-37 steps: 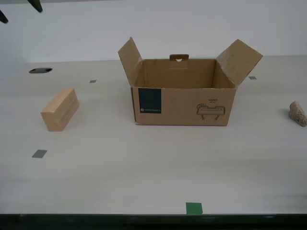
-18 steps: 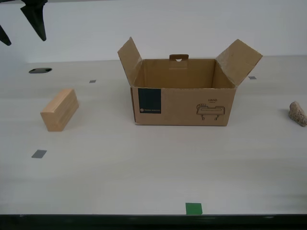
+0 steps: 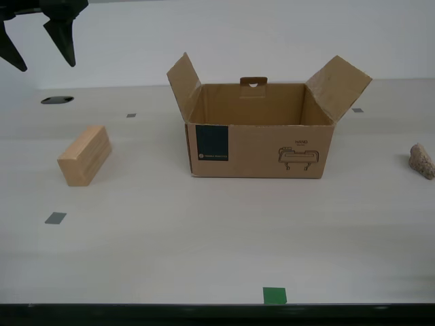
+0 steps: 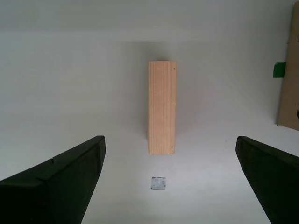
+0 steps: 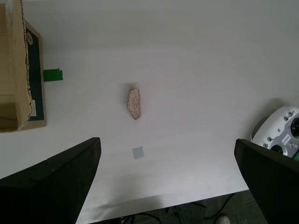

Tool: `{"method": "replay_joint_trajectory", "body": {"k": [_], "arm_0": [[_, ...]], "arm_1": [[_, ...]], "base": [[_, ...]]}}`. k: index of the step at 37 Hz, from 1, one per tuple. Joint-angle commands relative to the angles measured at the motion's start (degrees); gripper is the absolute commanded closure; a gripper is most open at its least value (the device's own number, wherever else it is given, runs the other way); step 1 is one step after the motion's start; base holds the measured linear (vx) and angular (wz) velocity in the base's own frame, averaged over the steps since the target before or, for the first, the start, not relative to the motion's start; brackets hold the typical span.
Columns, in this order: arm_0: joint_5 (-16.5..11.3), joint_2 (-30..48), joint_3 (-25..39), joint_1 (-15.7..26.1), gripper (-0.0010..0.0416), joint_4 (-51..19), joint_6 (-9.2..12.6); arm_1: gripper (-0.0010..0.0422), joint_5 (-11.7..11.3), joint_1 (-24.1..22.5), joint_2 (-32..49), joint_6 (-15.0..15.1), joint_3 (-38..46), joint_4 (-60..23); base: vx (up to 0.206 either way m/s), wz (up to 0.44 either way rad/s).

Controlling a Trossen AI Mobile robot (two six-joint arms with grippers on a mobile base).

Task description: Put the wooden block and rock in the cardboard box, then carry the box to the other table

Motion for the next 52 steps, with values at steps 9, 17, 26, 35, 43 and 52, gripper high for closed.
{"method": "replay_joint_trajectory", "body": {"k": [9, 17, 26, 35, 43, 52], "arm_0": [[-0.04, 0.00, 0.04, 0.04, 0.0007, -1.55, 1.38], [-0.15, 0.00, 0.04, 0.04, 0.0007, -1.73, 1.40], [-3.98, 0.00, -3.43, 0.04, 0.0007, -1.49, 1.77], [-4.00, 0.00, -11.47, 0.02, 0.0007, 4.74, 0.68], [-4.33, 0.00, -15.72, -0.04, 0.0008, 8.74, -0.24], [-4.44, 1.70, -17.64, -1.64, 0.0008, 12.83, -0.74]], "arm_1": [[0.0030, -1.27, -1.01, 0.00, -1.18, -2.14, 2.49], [0.0030, -1.40, -1.16, 0.02, -1.25, -5.75, 5.27], [0.0030, -1.40, -1.18, 0.02, -1.27, -8.26, 6.86], [0.0030, -1.40, -1.20, 0.02, -1.27, -8.33, 6.43], [0.0030, -1.40, -1.20, 0.02, -1.25, -8.37, 6.36], [0.0030, -1.40, -1.20, 0.02, -1.27, -8.37, 6.62]], "base": [[0.000, 0.000], [0.000, 0.000], [0.000, 0.000], [0.000, 0.000], [0.000, 0.000], [0.000, 0.000]]}}
